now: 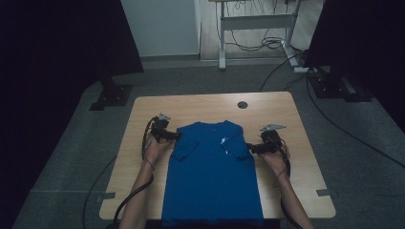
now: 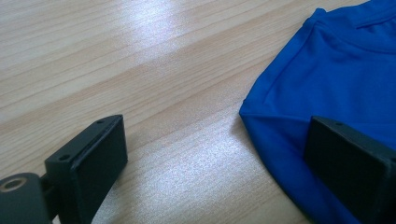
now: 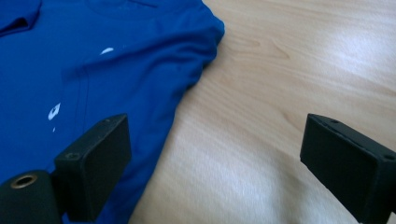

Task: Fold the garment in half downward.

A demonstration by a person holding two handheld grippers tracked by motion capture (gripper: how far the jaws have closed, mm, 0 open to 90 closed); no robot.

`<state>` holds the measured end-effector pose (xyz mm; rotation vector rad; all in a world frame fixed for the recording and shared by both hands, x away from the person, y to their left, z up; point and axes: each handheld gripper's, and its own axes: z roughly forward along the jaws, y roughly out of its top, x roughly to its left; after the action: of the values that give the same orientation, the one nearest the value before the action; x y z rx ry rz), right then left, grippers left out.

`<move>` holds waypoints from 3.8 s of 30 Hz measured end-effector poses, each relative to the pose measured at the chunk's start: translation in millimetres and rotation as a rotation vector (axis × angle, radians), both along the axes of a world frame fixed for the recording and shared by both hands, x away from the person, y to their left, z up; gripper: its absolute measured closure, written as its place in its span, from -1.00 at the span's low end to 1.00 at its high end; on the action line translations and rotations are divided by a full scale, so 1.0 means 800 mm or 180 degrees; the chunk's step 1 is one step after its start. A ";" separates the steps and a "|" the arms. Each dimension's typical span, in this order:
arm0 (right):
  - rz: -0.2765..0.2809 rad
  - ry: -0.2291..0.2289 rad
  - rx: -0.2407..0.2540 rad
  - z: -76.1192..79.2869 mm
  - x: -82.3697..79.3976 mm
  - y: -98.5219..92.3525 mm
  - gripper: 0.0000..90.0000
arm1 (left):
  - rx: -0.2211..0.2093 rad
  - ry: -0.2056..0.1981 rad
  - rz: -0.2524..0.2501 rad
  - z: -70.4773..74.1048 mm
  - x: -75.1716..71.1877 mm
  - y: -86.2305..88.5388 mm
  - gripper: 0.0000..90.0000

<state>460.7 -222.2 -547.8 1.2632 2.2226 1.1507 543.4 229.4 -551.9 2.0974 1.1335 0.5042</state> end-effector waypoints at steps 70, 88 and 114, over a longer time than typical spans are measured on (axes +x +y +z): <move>0.0384 -0.0249 -0.0464 -0.005 0.053 0.068 0.85 | 0.0009 -0.0182 -0.0477 0.008 -0.032 -0.026 0.90; 0.0177 -0.0662 -0.1104 0.023 0.006 0.088 0.85 | 0.0940 -0.0907 -0.0449 0.034 -0.087 -0.061 0.91; 0.0335 -0.0793 -0.1113 0.046 -0.071 0.087 0.86 | 0.1128 -0.1154 -0.0532 0.055 -0.185 -0.050 0.91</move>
<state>404.3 -153.0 -510.8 0.8250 2.1985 0.8500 395.6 189.2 -507.8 2.2482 0.6914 1.0158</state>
